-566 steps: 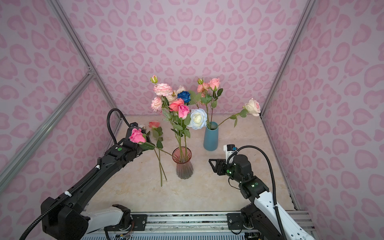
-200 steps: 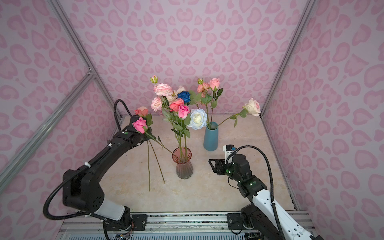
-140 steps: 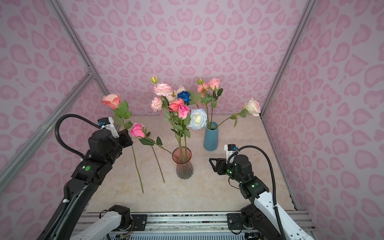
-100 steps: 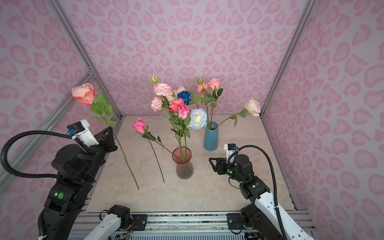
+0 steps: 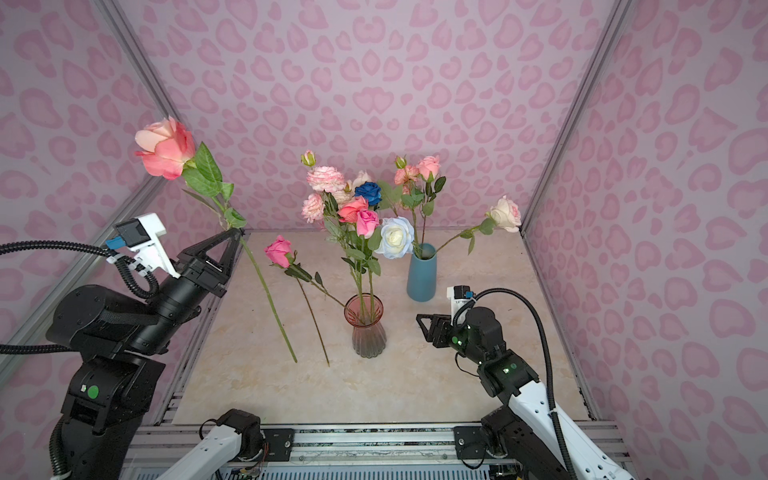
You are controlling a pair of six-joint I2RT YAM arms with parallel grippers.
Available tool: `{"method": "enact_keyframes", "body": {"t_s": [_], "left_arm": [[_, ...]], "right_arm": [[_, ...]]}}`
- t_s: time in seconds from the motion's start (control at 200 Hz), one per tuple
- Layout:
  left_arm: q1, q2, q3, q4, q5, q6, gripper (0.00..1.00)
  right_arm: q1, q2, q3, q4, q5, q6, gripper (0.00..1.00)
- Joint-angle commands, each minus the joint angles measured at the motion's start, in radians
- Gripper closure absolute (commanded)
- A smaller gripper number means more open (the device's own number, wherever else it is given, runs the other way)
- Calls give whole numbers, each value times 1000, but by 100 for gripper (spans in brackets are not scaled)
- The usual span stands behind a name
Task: Arrange the flowers into the vase
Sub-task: 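Lift the pale pink rose upright with the left gripper over the pink vase, then lower the pale pink rose stem into the pink vase and open the left gripper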
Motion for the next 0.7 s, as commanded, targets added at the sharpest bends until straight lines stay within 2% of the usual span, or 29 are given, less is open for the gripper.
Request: {"method": "enact_keyframes", "body": {"t_s": [0.0,0.12,0.235,0.435,0.65,0.695], "left_arm": [[-122,47,21,183,19,14,97],[-257,125,16,305,-56,104,97],[-320,191,-1,425,-122,195,97],[-346,279,-4,541,-214,268,97],[-349,349,-9,603,-253,291,97],[-353,358,-50,611,-265,289,97]], "right_arm": [[2,20,13,45,-5,18,40],[6,35,17,60,-7,23,40],[7,27,19,58,-3,23,40],[7,6,15,52,-17,18,39],[6,16,4,58,-13,1,39],[5,17,0,63,-12,0,39]]}}
